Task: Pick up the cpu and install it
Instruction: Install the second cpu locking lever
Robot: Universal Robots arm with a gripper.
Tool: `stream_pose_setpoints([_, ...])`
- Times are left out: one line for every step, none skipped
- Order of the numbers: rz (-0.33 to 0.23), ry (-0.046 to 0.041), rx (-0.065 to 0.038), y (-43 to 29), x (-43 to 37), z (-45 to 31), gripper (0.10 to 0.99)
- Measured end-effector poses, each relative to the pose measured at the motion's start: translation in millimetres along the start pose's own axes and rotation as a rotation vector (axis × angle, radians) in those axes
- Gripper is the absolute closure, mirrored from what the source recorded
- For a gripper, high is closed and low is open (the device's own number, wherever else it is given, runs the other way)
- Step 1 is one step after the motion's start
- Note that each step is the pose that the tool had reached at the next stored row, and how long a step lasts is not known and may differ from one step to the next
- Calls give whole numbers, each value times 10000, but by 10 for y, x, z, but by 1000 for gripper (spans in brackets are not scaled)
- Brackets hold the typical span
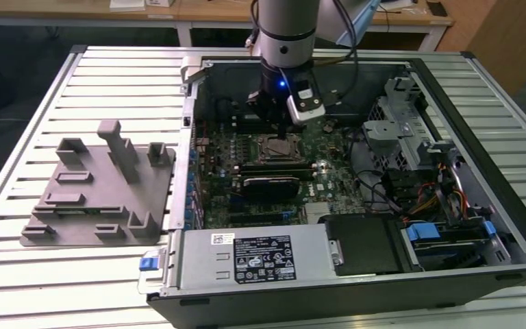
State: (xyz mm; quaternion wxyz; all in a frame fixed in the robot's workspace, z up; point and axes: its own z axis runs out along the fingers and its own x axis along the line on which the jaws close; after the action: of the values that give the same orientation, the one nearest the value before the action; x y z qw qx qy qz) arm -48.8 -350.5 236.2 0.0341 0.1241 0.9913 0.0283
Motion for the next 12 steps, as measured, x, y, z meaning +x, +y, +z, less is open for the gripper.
stream_pose_setpoints([0,0,0,1,-1,-18,980])
stream_pose_setpoints([0,0,-1,2,-2,-35,980])
stream_pose_setpoints([0,0,-2,3,-3,-50,980])
stream_pose_setpoints([0,0,-1,4,-4,-64,980])
stream_pose_setpoints([0,0,-1,5,-5,-74,980])
stream_pose_setpoints([0,0,-1,5,-5,-79,980])
stream_pose_setpoints([0,0,-4,5,-5,-79,980])
stream_pose_setpoints([-2,0,-3,5,-5,-79,980])
stream_pose_setpoints([-1,-1,2,1,-6,-80,980])
stream_pose_setpoints([-2,-2,8,-2,-7,-80,980])
stream_pose_setpoints([-2,-3,14,-6,-8,-81,980])
stream_pose_setpoints([-3,-4,16,-15,-10,-81,980])
